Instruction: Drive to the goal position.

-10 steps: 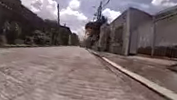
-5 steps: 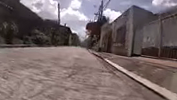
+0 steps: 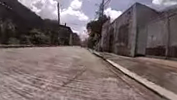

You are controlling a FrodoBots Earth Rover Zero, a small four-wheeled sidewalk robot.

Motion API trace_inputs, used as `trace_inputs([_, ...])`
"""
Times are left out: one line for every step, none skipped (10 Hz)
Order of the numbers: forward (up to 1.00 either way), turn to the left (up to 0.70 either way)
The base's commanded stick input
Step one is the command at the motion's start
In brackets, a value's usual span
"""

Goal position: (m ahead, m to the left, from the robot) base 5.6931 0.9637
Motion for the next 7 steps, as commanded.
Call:
trace_inputs([0.85,0.00])
trace_inputs([0.85,0.00])
trace_inputs([0.85,0.00])
trace_inputs([0.85,0.00])
trace_inputs([0.85,0.00])
trace_inputs([0.85,0.00])
trace_inputs([0.85,0.12])
